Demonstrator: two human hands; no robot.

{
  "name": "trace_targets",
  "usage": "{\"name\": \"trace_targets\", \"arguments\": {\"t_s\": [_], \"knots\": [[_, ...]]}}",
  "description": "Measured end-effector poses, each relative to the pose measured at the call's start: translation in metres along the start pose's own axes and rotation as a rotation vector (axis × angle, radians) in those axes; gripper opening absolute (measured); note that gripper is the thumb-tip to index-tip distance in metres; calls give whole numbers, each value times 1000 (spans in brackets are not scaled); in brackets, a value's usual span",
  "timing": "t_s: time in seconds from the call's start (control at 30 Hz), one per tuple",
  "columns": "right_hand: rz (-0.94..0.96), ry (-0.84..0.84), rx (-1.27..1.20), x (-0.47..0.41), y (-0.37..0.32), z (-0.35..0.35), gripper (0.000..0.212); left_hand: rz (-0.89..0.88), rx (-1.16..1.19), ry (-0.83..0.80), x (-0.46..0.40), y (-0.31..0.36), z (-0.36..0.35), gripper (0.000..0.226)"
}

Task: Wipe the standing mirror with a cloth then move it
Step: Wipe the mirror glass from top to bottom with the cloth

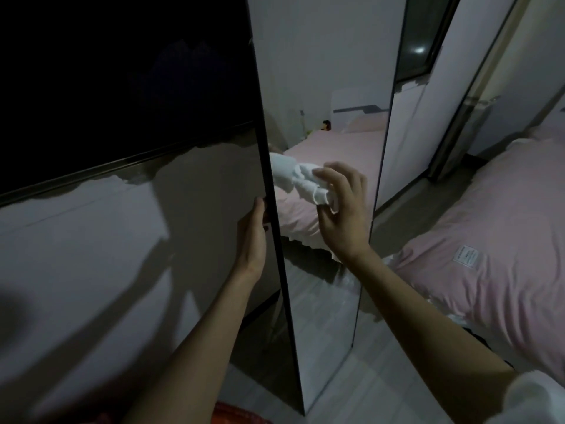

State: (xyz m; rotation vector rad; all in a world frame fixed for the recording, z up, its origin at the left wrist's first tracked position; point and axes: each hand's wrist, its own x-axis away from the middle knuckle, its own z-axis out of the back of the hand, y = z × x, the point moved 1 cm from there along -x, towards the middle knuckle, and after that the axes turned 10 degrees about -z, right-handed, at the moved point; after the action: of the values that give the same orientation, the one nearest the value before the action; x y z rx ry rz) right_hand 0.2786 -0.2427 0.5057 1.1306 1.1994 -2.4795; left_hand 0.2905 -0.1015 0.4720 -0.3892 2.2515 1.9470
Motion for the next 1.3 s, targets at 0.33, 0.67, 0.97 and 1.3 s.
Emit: {"name": "trace_targets", "arguments": {"t_s": [0.33,0.67,0.97,1.3], "knots": [[-271,-685,300,138,77,-20,38,33,-75,-99,14,-14,7,30],[-120,-159,39,85,48,-23,34,128,-80,-116,35,-55,11,32],[-693,-699,303,202,115,-46,36,241,-98,-144,50,-82,24,24],[-351,-225,60,155,76,-51,30,295,-89,-253,72,-118,24,51]]}}
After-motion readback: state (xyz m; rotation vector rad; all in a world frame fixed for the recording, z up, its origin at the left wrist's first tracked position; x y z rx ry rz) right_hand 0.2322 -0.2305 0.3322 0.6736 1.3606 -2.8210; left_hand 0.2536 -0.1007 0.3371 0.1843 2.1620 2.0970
